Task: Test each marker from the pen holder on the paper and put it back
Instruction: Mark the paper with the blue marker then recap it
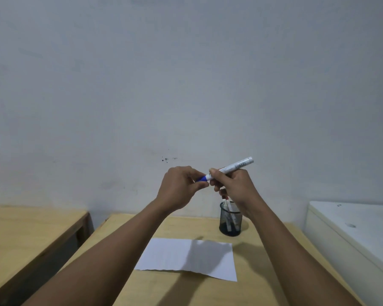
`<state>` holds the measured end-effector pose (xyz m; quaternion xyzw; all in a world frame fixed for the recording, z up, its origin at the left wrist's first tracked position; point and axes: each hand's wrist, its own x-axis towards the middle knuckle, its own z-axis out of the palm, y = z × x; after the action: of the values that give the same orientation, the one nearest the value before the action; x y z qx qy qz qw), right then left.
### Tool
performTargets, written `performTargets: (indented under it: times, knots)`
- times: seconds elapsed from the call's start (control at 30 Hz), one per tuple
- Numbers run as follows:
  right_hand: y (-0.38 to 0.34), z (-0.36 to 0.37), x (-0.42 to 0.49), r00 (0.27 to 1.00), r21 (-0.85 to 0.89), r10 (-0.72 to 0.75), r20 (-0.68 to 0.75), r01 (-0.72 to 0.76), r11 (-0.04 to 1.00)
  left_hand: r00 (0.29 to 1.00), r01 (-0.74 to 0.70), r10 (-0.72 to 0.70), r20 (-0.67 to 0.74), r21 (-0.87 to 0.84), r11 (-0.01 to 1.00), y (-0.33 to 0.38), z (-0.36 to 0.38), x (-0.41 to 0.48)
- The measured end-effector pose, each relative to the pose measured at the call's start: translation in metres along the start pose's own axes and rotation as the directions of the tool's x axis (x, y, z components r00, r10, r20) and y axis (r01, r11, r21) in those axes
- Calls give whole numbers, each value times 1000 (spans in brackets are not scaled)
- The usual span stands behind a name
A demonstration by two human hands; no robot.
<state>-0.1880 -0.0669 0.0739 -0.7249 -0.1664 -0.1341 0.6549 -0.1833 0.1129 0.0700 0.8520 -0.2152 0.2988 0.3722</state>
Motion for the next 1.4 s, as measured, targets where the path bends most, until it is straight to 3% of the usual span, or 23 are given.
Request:
performTargets:
  times: [0.13, 0.2, 0.33, 0.43, 0.57, 0.7, 0.83, 0.97, 1.03, 1.13, 1.4]
  knots:
    - [-5, -2, 0, 998, 20, 59, -35, -59, 998, 976, -144, 182, -118, 276, 950, 5, 5, 1]
    - [-6, -3, -3, 991, 74, 129, -41, -125, 989, 974, -153, 196, -115, 305, 940, 5, 6, 3]
    - [1, -3, -4, 944, 142, 212, -254, -180, 973, 997, -23, 25, -66, 29, 999, 7, 0, 11]
    - [14, -11, -4, 915, -18, 119, -385, -136, 990, 999, 40, -40, -4, -99, 994, 13, 2, 18]
    - [31, -21, 2, 958, -276, -57, -283, -24, 961, 997, 83, -81, 20, -135, 987, 16, 19, 29]
    - [43, -34, 14, 977, -575, -179, -114, 82, 814, 990, 141, -134, 48, -222, 965, 15, 46, 41]
    - [67, -50, 33, 966, -591, -227, -124, 112, 799, 982, 183, -166, 91, -234, 955, 0, 73, 52]
    - [85, -65, 53, 954, -497, -176, -244, 33, 867, 973, 184, -183, 143, 4, 983, -27, 97, 52]
    - [94, -71, 62, 943, -475, -166, -289, 10, 880, 959, 124, -165, 231, 182, 976, -40, 109, 46]
    - [111, -76, 74, 947, -480, -136, -290, -21, 877, 918, 26, -148, 368, 317, 948, -56, 125, 35]
    - [158, -74, 93, 990, -742, -48, -133, -67, 666, 814, -92, -173, 554, 417, 904, -74, 161, 26]
